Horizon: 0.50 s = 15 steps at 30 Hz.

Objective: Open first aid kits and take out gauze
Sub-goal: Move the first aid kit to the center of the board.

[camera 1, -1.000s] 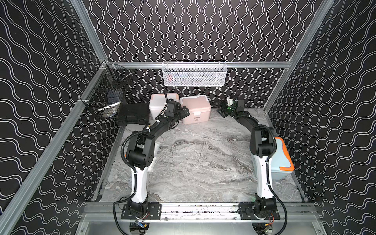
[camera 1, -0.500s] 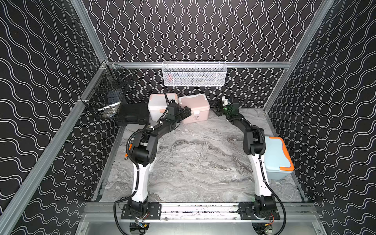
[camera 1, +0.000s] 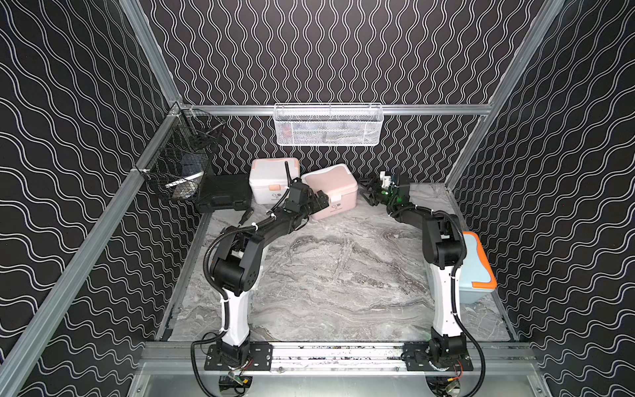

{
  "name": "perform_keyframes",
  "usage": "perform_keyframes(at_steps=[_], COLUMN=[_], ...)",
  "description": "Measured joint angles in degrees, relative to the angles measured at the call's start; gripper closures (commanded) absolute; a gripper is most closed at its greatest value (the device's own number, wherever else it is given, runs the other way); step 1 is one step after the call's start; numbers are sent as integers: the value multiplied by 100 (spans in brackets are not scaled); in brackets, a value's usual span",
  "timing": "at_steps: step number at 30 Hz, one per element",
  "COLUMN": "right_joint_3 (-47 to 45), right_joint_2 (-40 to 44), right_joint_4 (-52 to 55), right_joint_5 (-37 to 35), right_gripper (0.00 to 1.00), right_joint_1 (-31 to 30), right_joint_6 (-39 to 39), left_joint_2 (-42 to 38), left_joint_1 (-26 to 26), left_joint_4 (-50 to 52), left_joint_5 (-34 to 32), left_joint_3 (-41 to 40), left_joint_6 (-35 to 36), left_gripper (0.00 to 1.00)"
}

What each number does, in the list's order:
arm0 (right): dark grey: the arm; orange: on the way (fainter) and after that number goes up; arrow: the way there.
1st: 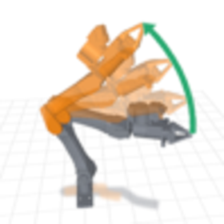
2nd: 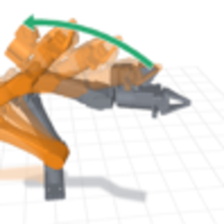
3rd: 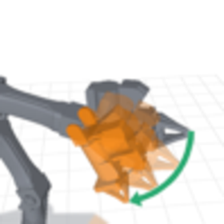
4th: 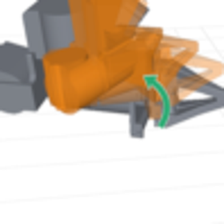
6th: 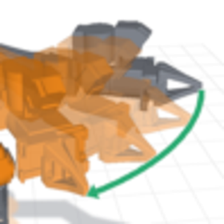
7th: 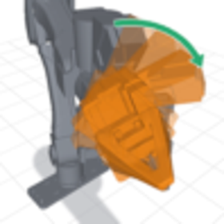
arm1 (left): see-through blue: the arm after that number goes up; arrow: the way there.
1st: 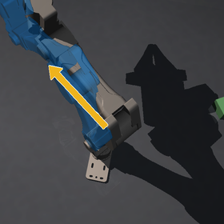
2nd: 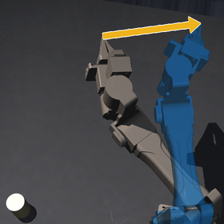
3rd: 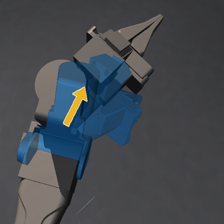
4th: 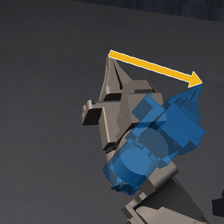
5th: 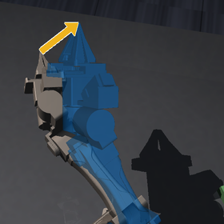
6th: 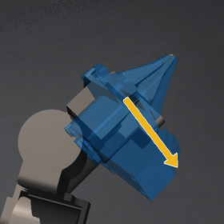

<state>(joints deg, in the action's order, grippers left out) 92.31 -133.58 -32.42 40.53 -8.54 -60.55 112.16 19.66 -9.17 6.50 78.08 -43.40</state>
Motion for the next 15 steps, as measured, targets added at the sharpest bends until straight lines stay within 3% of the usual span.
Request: perform_keyframes(at_steps=[8, 15], right_joint_3=[-1934, -3254], right_joint_2=[1375, 2872], right_joint_4=[22, 1394], right_joint_5=[-48, -426], right_gripper=[20, 19], right_joint_1=[-33, -160], right_joint_6=[407, 1377], left_joint_2=[-1014, -2059], left_joint_1=[400, 835], left_joint_4=[35, 562], left_joint_5=[-258, -629], left_joint_3=[-1228, -2055], left_joint_6=[-24, -31], left_gripper=[4, 4])
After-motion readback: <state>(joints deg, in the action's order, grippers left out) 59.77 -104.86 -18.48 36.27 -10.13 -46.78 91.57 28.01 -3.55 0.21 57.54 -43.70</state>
